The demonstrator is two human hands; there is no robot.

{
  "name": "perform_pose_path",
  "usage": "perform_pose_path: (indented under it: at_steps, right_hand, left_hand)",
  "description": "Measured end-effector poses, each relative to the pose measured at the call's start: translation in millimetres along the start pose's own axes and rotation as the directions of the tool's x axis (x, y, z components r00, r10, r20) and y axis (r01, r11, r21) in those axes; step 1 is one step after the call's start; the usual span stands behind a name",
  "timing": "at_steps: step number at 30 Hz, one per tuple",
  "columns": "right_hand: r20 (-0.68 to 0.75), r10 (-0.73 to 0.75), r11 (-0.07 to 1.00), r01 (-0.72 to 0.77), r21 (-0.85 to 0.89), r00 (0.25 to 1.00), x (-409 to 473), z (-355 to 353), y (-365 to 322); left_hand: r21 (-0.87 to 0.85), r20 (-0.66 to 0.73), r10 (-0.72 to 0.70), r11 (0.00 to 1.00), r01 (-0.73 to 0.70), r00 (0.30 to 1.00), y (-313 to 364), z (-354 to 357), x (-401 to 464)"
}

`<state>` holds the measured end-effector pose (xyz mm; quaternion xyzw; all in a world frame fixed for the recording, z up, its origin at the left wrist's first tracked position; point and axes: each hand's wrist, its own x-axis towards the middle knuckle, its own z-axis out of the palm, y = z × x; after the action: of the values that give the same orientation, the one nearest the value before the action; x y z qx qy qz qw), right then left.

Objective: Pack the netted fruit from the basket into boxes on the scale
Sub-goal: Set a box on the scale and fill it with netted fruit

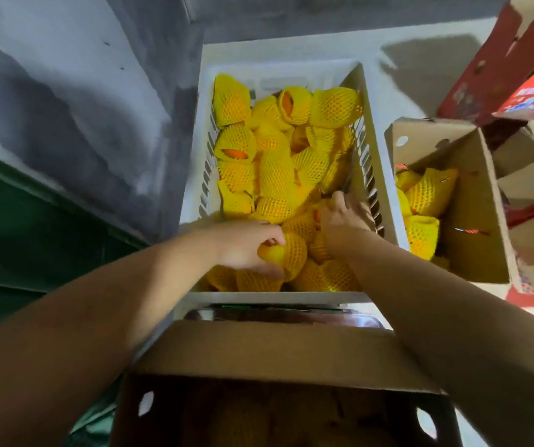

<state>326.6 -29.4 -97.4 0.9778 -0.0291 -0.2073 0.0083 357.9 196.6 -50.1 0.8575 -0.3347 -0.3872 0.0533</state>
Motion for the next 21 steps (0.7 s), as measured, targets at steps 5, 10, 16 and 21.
perform_pose_path:
  at_steps: [5, 10, 16, 21]
  right_hand:
    - [-0.061, -0.011, 1.0, 0.013, 0.025, 0.998, 3, 5, -1]
    - [-0.083, -0.002, 0.987, -0.011, -0.161, 0.997, -3, 4, -3]
    - [-0.076, 0.037, 0.997, -0.043, -0.07, 0.996, 6, 1, -4]
    - [-0.124, 0.034, 0.988, -0.015, 0.151, 0.992, 7, -7, -1]
  left_hand:
    - [-0.092, 0.085, -0.092, 0.991, 0.1, 0.992, 5, 18, 7]
    - [-0.044, 0.098, -0.16, 0.985, 0.165, 0.982, 16, 16, 4]
    - [-0.247, -0.083, -0.174, 0.958, 0.149, 0.981, 24, 8, -20]
    - [-0.705, -0.269, -0.457, 0.694, 0.15, 0.848, 25, -11, -45]
